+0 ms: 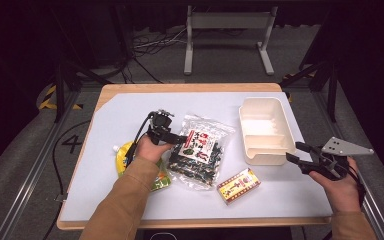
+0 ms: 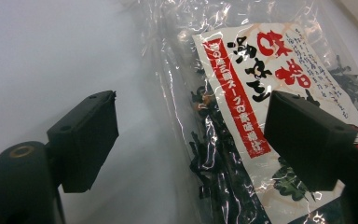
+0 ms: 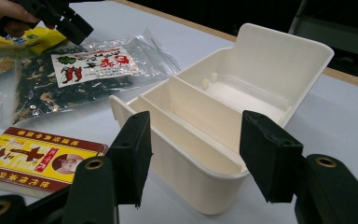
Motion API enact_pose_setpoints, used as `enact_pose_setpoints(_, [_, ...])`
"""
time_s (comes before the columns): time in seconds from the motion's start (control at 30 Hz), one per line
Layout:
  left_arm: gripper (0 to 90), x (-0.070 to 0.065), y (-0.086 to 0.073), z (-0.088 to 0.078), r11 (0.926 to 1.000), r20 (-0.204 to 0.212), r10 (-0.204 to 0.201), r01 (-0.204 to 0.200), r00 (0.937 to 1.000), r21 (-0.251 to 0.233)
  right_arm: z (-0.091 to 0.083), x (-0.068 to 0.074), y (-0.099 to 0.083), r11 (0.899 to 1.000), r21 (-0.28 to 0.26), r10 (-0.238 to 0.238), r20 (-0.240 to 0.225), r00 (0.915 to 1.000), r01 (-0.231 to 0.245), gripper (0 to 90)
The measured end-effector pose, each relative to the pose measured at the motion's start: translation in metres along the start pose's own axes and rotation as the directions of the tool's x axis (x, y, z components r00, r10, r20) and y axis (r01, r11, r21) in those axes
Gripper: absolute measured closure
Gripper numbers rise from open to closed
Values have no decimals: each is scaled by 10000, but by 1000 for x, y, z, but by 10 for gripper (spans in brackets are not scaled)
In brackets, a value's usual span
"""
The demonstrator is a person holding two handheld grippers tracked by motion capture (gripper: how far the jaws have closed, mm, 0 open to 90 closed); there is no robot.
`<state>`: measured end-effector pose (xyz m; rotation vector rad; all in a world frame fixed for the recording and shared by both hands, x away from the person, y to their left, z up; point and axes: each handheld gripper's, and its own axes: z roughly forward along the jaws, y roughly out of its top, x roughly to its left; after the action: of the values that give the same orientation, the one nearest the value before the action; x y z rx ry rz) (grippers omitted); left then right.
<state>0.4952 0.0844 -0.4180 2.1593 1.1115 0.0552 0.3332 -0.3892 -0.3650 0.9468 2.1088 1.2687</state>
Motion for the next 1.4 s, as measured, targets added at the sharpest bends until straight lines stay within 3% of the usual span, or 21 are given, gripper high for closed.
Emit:
enact_pose_setpoints(0.17, [212, 2, 0, 3, 9994, 219, -329, 326, 9992, 151, 1, 0, -1, 9999, -112, 109, -121, 9999, -111, 437])
enact_pose_setpoints(0.3, [252, 5, 0, 7, 9970, 766, -663, 630, 9949, 450, 2, -1, -2, 9998, -104, 174, -186, 9997, -176, 436])
enact_pose_setpoints(0.43, [316, 3, 0, 13, 9955, 442, -650, 618, 9969, 716, 4, -1, -3, 9997, -97, 230, -256, 9994, -233, 436])
enact_pose_setpoints(0.57, [377, 5, 0, 13, 9945, 720, -815, 763, 9941, 714, 6, -1, -4, 9996, 1, 285, -277, 9992, -285, 436])
enact_pose_setpoints(0.63, [443, 6, -1, 14, 9937, 984, -861, 784, 9914, 800, 8, -1, -5, 9995, 13, 302, -318, 9990, -301, 435])
enact_pose_setpoints(0.73, [517, 11, -1, 15, 9884, 1527, -1291, 1148, 9798, 990, 9, -1, -6, 9990, 17, 446, -428, 9981, -446, 426])
enact_pose_setpoints(0.83, [567, 12, -2, 15, 9880, 1722, -1304, 1135, 9764, 1048, 10, -1, -7, 9988, -3, 499, -474, 9976, -500, 425])
enact_pose_setpoints(1.13, [752, 4, -1, 12, 9917, 1492, -1006, 870, 9837, 951, 11, 0, -6, 9986, 5, 532, -539, 9971, -532, 424])
enact_pose_setpoints(1.4, [825, -2, -1, 10, 9943, 1267, -831, 737, 9884, 768, 12, 1, -6, 9986, 66, 530, -575, 9969, -527, 418])
